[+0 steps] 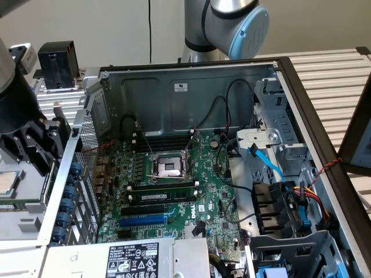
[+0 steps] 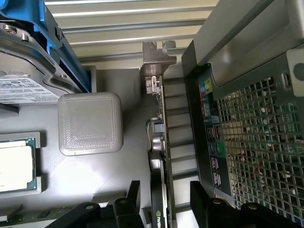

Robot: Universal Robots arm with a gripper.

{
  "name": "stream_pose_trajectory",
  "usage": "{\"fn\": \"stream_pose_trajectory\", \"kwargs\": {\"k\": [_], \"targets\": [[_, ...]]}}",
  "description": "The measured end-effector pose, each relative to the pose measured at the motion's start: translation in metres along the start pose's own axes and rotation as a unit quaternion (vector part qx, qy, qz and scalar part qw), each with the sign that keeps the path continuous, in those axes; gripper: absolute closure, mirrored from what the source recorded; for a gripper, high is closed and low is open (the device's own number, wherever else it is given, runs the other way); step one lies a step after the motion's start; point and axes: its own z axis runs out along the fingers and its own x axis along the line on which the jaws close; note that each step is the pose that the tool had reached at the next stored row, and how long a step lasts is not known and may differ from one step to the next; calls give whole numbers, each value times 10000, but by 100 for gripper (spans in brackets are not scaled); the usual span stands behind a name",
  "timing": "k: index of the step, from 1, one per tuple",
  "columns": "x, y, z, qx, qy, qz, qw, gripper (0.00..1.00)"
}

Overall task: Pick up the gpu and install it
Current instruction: 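Pick up the gpu and move the gpu toward the slot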

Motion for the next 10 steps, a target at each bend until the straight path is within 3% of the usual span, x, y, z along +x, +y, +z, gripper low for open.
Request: {"fn": "stream_pose_trajectory", "kwargs": {"k": [10], "targets": [[12,17,58,0,36,5,10000,46]]}}
